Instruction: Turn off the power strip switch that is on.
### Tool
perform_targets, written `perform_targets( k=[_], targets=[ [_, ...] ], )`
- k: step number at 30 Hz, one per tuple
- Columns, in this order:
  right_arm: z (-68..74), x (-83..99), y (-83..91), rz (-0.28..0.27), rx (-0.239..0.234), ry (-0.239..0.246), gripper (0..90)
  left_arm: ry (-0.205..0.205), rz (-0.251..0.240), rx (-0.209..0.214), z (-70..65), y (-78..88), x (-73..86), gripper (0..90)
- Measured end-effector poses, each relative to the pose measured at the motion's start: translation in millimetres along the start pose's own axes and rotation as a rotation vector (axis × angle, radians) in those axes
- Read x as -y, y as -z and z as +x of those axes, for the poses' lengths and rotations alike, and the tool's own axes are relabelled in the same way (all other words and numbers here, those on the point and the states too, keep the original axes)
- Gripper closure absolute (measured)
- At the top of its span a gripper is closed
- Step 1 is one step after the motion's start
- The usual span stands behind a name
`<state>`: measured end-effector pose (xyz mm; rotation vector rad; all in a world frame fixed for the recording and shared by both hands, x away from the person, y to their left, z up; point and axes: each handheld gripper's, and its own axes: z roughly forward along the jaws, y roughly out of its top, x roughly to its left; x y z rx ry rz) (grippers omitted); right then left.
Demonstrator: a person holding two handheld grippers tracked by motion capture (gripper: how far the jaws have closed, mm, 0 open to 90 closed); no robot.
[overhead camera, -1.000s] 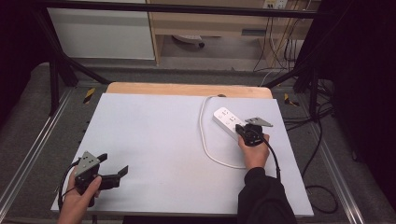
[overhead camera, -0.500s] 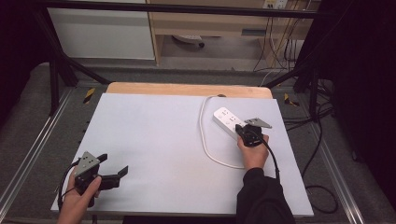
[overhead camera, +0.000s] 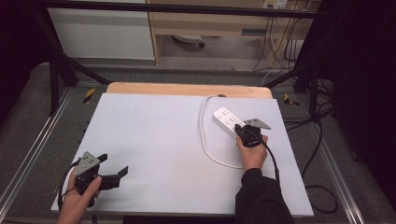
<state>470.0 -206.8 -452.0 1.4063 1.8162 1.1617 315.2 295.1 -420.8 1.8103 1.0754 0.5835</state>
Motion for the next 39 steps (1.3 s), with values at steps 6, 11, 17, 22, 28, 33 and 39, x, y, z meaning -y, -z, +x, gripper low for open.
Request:
perform_targets(
  k=[6,11,17,22,28,33,39],
  targets=[
    [7.2,-0.7,-1.9,0.003,0.012,0.037,90.0,0.000,0.001,0.000,-0.1,0.1,0.1,5.3],
    [4.9,-0.2,-2.1,-0.001,-0.001,0.001,90.0,-0.001,-0.001,-0.003,0.3,1.1,0.0,5.3],
    [1.8,1.7,-3.0,-0.010,-0.010,-0.027,90.0,-0.006,0.000,-0.001,0.1,1.1,0.0,5.3],
    [2.2,1.3,-3.2,-0.009,-0.003,-0.022,90.0,-0.006,0.000,0.000,0.3,0.9,-0.1,5.3],
    [1.9,0.8,-3.1,-0.006,-0.005,-0.023,90.0,-0.004,0.003,-0.001,1.0,0.5,0.0,5.3],
    [3.1,-0.7,-1.9,0.007,-0.010,-0.020,90.0,-0.005,0.001,-0.002,0.9,0.8,-0.1,5.3],
    [-0.1,-2.0,-1.4,0.018,-0.033,-0.013,90.0,-0.008,0.002,0.000,1.2,0.9,0.0,5.3]
  ],
)
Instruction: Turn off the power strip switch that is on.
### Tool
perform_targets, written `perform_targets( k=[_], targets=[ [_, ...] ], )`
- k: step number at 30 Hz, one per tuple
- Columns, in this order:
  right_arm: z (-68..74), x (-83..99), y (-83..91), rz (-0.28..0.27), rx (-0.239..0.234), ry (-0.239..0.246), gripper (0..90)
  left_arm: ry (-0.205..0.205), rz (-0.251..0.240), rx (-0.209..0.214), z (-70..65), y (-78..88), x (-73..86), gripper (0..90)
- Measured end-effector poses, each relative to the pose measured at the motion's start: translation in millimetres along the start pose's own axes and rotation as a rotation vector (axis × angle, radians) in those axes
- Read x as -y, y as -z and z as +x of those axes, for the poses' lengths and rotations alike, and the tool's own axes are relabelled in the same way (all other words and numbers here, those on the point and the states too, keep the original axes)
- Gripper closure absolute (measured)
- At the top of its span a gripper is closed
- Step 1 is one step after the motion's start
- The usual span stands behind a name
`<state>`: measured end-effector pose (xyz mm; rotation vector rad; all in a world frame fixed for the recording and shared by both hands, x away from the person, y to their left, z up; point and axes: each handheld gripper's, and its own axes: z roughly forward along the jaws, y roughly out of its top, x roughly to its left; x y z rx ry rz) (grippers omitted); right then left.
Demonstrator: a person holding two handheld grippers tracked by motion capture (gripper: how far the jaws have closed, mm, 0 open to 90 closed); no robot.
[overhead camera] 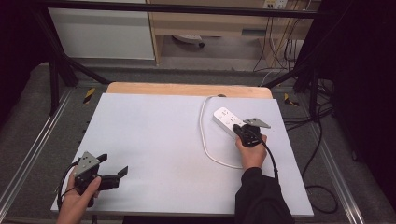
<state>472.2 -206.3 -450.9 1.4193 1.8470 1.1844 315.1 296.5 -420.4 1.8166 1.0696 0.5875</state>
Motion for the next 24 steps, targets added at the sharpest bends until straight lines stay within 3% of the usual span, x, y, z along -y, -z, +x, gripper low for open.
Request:
perform_targets(
  k=[9,24],
  targets=[
    [-0.9,-0.6,0.8,0.005,0.001,0.023,90.0,0.004,0.000,0.005,-0.1,-0.6,-0.1,5.3],
    [-0.5,-4.0,1.3,0.004,-0.017,-0.015,90.0,0.005,0.000,0.006,0.9,-0.4,0.1,5.3]
  ],
)
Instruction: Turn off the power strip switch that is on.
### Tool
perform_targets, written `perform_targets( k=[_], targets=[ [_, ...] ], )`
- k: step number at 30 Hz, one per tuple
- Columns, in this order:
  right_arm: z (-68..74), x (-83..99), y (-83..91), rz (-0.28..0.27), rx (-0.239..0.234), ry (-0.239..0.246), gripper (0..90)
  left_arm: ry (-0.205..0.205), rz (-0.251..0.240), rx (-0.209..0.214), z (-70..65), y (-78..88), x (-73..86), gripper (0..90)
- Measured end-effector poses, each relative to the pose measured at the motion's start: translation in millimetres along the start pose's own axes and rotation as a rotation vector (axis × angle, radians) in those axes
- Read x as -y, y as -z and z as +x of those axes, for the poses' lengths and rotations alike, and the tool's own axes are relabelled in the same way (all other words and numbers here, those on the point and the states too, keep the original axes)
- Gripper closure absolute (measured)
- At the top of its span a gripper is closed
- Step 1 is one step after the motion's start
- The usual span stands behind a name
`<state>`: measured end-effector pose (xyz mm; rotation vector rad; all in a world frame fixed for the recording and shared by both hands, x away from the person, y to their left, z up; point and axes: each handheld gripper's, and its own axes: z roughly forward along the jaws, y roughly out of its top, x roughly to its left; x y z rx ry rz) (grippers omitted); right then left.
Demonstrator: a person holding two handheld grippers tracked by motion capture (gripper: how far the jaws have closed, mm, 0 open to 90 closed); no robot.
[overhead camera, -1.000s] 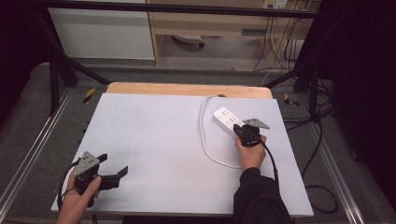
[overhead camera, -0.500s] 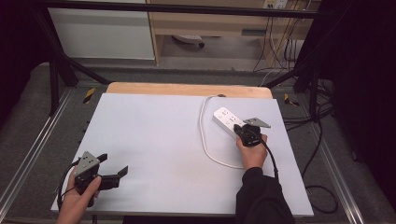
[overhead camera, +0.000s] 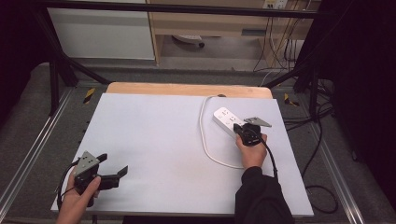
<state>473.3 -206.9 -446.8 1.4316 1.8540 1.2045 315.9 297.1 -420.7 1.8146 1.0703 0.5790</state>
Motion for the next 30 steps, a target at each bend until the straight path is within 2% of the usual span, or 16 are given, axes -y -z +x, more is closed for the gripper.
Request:
perform_targets(
  k=[10,17,19,22,23,25,26,30],
  targets=[
    [-3.7,-1.4,4.0,0.017,0.027,-0.008,90.0,0.004,-0.002,-0.001,0.5,0.0,0.0,5.3],
    [0.6,-1.9,4.8,0.019,0.016,0.004,85.4,0.002,0.001,-0.007,0.7,0.2,0.3,5.3],
    [1.1,-3.4,6.0,0.017,0.006,-0.006,80.6,0.007,0.000,-0.004,0.6,-0.6,0.4,5.3],
    [0.2,-4.3,7.2,0.026,0.016,-0.016,78.4,0.006,0.001,-0.004,0.6,-0.3,0.3,5.3],
    [-1.8,-5.1,8.1,0.027,0.018,-0.024,73.9,0.003,-0.001,-0.008,0.8,0.1,0.1,5.3],
    [-2.4,-5.4,8.2,0.023,0.016,-0.029,72.0,0.008,0.000,-0.003,0.5,0.0,0.3,5.3],
    [-3.1,-7.0,8.9,0.018,0.003,-0.039,66.2,0.008,0.001,-0.006,0.6,-0.1,0.4,5.3],
    [-1.5,-10.1,9.1,0.014,-0.009,-0.027,58.5,0.006,0.001,-0.005,0.6,-0.5,0.5,5.3]
  ],
)
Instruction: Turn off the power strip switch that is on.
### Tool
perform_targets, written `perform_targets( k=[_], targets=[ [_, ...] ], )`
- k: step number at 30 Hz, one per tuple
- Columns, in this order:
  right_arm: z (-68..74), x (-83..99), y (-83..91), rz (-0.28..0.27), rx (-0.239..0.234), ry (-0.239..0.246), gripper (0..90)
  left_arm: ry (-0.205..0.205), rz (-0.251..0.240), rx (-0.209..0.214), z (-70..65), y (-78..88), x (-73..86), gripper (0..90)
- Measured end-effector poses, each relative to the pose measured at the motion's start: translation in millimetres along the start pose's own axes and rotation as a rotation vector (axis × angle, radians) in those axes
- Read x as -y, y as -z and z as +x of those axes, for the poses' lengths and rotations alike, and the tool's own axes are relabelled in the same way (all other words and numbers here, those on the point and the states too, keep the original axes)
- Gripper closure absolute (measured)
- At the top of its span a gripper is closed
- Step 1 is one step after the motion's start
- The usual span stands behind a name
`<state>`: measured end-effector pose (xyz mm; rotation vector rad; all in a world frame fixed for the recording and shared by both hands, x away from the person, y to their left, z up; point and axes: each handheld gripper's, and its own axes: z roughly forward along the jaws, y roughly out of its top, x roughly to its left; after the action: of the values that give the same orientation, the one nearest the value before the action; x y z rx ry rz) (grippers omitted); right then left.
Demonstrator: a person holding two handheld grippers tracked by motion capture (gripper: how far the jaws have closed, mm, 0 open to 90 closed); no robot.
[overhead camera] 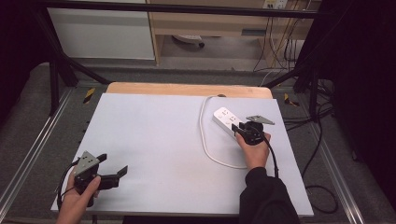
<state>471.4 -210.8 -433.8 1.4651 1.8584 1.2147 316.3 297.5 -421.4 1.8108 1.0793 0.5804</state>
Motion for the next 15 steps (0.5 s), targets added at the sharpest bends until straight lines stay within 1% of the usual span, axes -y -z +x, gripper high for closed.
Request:
perform_targets(
  k=[1,2,3,4,5,8,10,11,13,15],
  targets=[
    [1.3,-2.7,0.6,-0.020,-0.008,0.004,52.1,0.000,0.001,0.000,0.0,0.2,0.0,5.3],
    [1.5,-3.7,0.4,-0.025,-0.016,-0.007,48.1,0.002,0.000,0.001,0.1,0.1,0.1,5.3],
    [1.5,-3.7,0.4,-0.025,-0.016,-0.007,48.1,0.002,0.000,0.000,0.2,0.4,0.1,5.3],
    [1.5,-5.7,-1.5,-0.044,-0.025,-0.003,40.1,0.003,-0.002,0.000,0.3,0.5,0.1,5.3],
    [1.5,-5.7,-1.5,-0.044,-0.025,-0.003,40.1,0.003,-0.001,0.000,0.3,0.8,0.1,5.3],
    [1.9,-8.5,-2.5,-0.062,-0.025,0.011,33.3,0.004,-0.003,0.000,0.5,0.9,0.1,5.3],
    [2.2,-10.1,-2.1,-0.077,-0.025,0.006,28.0,0.003,-0.001,0.000,0.5,1.0,0.2,5.3],
    [2.3,-11.4,-2.6,-0.071,-0.030,-0.003,24.9,0.003,-0.001,0.001,0.6,0.8,0.2,5.3],
    [3.0,-14.5,-3.9,-0.031,-0.028,-0.014,19.5,0.003,-0.001,0.002,0.4,0.6,0.0,5.3],
    [2.9,-17.1,-3.0,-0.027,-0.037,-0.020,18.7,0.001,-0.002,0.005,0.0,0.8,-0.1,5.3]
  ],
)
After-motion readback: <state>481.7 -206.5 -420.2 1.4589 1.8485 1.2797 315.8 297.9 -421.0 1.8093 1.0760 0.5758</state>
